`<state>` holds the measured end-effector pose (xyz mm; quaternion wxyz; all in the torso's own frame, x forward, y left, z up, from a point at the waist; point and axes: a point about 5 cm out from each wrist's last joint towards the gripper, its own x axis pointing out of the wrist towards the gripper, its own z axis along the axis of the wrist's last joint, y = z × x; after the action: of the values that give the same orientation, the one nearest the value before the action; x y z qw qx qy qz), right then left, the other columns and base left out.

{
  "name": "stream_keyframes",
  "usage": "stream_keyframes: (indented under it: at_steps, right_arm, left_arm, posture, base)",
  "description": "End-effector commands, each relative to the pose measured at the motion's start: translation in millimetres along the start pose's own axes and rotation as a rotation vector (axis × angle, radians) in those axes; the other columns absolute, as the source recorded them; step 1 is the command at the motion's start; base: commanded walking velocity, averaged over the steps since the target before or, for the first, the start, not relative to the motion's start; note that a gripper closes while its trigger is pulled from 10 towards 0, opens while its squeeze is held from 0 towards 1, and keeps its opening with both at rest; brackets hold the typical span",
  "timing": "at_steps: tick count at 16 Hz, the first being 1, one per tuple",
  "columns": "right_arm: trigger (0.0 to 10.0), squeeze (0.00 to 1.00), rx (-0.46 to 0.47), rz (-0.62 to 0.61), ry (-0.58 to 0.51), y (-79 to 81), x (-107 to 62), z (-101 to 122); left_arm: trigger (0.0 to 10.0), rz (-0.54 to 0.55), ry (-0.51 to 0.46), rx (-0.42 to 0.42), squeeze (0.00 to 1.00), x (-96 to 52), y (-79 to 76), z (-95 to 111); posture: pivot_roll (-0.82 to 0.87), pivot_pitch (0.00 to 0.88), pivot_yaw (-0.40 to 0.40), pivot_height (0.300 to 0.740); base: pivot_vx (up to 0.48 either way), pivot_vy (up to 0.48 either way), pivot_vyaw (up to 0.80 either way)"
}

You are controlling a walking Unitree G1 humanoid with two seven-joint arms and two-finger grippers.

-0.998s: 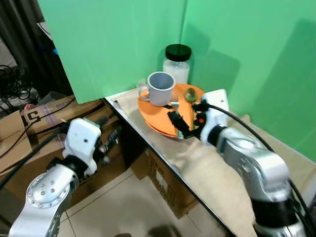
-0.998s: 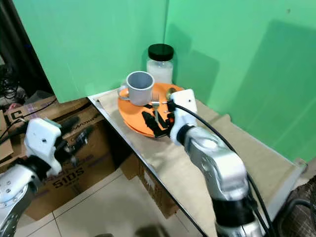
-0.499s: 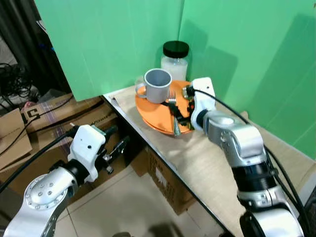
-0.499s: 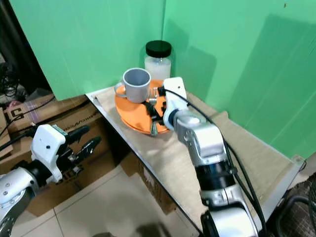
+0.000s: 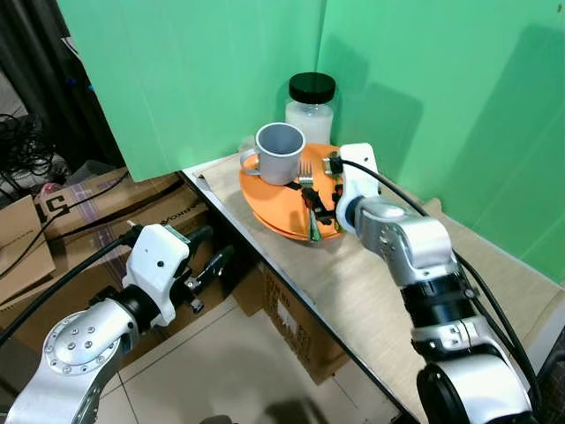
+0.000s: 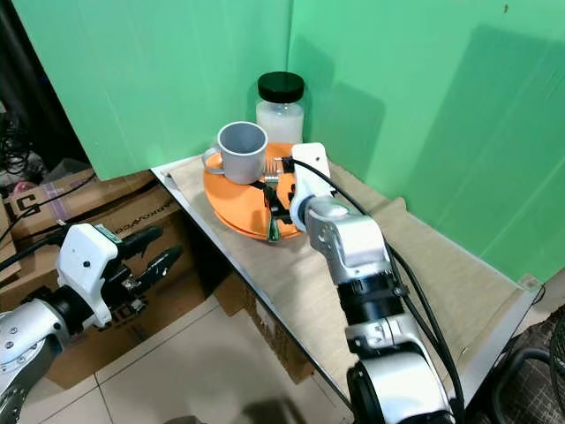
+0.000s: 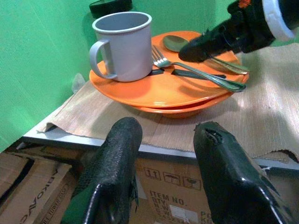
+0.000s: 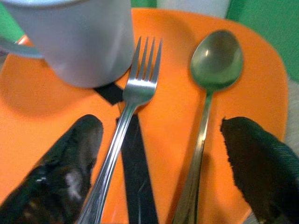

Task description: Setting the table

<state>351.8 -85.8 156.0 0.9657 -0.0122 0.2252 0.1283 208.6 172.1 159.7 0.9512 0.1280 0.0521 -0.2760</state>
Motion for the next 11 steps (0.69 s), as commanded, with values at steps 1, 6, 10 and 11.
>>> stream_keyframes:
  at_steps: [1, 6, 10, 11]
  right_arm:
    - [2.9, 0.0, -0.001, -0.028, -0.017, -1.9, 2.5, 5.2]
    - [0.9, 0.0, 0.002, -0.076, -0.008, -8.4, 8.4, 2.8]
    - [0.0, 0.0, -0.019, -0.093, -0.004, -9.7, 11.1, 2.0]
    - [0.0, 0.0, -0.026, -0.094, -0.001, -9.9, 11.6, 1.5]
  left_arm:
    - [10.0, -0.015, -0.002, 0.011, 0.0, 0.5, 0.0, 0.1]
    - [10.0, -0.038, -0.008, 0.002, 0.0, 1.3, -1.4, 0.3]
    - [10.0, -0.046, -0.012, 0.005, 0.0, 1.6, -2.0, 1.1]
    - [10.0, -0.047, -0.013, 0.005, 0.0, 1.7, -2.0, 1.1]
  posture:
    - [0.06, 0.0, 0.004, 0.74]
    - [0.06, 0.0, 0.007, 0.74]
    - [0.06, 0.0, 0.005, 0.74]
    - [0.06, 0.0, 0.005, 0.74]
  base:
    - [0.0, 0.0, 0.0]
    - [0.0, 0.0, 0.0]
    - [0.0, 0.0, 0.0]
    - [0.0, 0.0, 0.0]
